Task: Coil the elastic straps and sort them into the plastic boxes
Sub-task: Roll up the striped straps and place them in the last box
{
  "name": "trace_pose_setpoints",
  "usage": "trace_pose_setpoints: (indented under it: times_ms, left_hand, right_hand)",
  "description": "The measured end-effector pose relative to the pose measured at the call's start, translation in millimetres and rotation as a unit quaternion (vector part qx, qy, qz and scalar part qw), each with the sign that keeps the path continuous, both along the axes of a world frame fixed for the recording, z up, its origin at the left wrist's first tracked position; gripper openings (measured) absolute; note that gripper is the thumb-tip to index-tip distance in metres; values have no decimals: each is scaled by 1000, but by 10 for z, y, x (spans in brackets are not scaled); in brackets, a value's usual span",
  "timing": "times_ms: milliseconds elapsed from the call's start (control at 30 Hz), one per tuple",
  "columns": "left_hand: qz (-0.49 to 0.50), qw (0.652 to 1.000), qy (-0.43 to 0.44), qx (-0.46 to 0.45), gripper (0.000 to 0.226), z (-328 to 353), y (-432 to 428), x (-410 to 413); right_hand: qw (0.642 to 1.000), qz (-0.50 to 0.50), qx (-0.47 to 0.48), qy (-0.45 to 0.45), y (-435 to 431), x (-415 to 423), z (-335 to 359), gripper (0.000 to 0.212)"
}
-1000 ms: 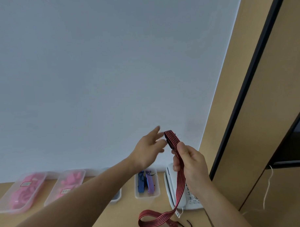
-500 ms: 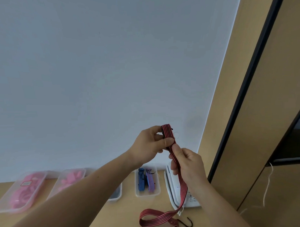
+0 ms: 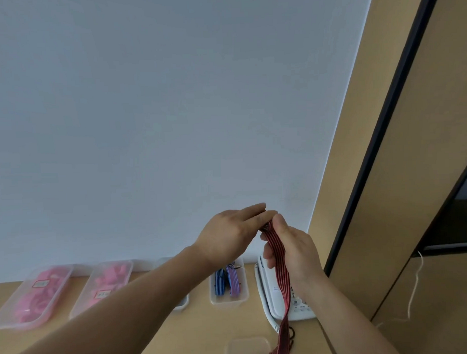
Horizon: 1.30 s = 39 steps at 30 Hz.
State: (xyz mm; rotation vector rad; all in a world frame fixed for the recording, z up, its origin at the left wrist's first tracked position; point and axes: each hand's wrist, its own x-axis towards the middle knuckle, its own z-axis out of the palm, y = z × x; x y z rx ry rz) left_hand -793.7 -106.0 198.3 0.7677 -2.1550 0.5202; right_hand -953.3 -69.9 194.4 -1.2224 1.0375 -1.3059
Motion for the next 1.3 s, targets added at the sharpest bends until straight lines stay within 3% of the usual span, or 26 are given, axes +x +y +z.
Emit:
trace_pose_setpoints:
  times_ms: [67,133,200,267,300,367,467,567,800,967,1133,1300]
  left_hand:
    - [1,1000,5,6,62,8,-16,14]
    - [-46,986,98,129,61,23,30,-6]
    - [-87,906,246,332,60,79,95,-57]
    - [-108,777,359,506,50,195,115,-111]
    - [-113,733,374,557,38,239,108,-124]
    - [-133,694,358,611,32,288,133,-138]
    - [-161,674,375,615,25,275,137,-160]
    - [-153,700,407,567,16,295,100,-191]
    - [-74,824,362,431,27,268,34,-179]
    - [21,913,247,325,37,121,36,-104]
    - [66,966,162,190,32,43,57,-59]
    - [29,999,36,16,28,-40,73,-3]
  right_hand:
    - [1000,-6,-4,-13,-11,-9,4,54]
    - [1000,-6,-18,-15,-18,-25,9,46]
    - [999,-10,-35,-9,-19,-42,14,45]
    - [999,-19,-45,-9,-14,-49,15,45]
    - [998,-23,-50,-6,-11,-45,12,44]
    - [998,-28,-59,5,2,-35,5,43]
    - [997,-27,-64,18,15,-27,-4,44]
    - [999,-26,-41,19,24,-38,-32,45]
    - [1000,1,3,17,24,-54,-60,32]
    - [998,-2,37,48,32,-66,-98,34]
    - [995,-9,24,94,35,-45,-95,40]
    - [998,-6,38,46,64,-31,-40,60]
